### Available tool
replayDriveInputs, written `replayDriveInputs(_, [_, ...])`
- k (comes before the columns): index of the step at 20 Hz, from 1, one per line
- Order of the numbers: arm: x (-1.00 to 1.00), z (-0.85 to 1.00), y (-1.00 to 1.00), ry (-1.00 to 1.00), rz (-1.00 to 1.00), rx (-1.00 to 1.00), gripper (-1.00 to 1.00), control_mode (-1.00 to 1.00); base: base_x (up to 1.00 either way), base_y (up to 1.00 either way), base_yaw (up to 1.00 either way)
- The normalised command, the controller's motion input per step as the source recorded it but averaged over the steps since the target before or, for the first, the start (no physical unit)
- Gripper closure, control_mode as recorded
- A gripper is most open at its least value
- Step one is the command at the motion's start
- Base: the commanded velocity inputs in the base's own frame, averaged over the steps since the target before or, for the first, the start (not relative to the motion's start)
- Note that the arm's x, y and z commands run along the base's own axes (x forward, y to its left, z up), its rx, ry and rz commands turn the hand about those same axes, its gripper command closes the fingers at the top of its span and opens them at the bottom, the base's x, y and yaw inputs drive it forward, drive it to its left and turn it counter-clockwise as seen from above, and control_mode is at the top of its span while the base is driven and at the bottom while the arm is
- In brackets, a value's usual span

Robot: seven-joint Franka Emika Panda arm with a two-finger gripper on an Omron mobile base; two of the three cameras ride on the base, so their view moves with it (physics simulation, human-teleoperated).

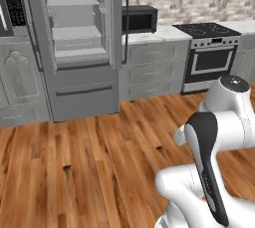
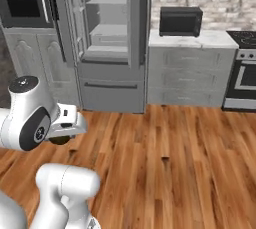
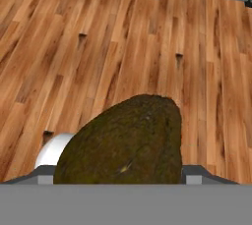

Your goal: Take the cheese, steak, and avocado from the fridge and place them on the plate on the dining counter to create an appetizer plate.

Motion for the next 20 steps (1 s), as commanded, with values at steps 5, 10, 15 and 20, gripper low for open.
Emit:
replayDriveInputs(5, [0.0, 0.0, 0.0, 0.0, 0.0, 0.0, 1.0, 1.0, -1.0, -0.63, -0.01])
replayDriveInputs(10, [0.0, 0.0, 0.0, 0.0, 0.0, 0.0, 1.0, 1.0, -1.0, -0.54, 0.0])
replayDriveInputs(15, [0.0, 0.0, 0.0, 0.0, 0.0, 0.0, 1.0, 1.0, -1.0, -0.4, 0.0])
replayDriveInputs(20, [0.0, 0.0, 0.0, 0.0, 0.0, 0.0, 1.0, 1.0, -1.0, -0.35, -0.01])
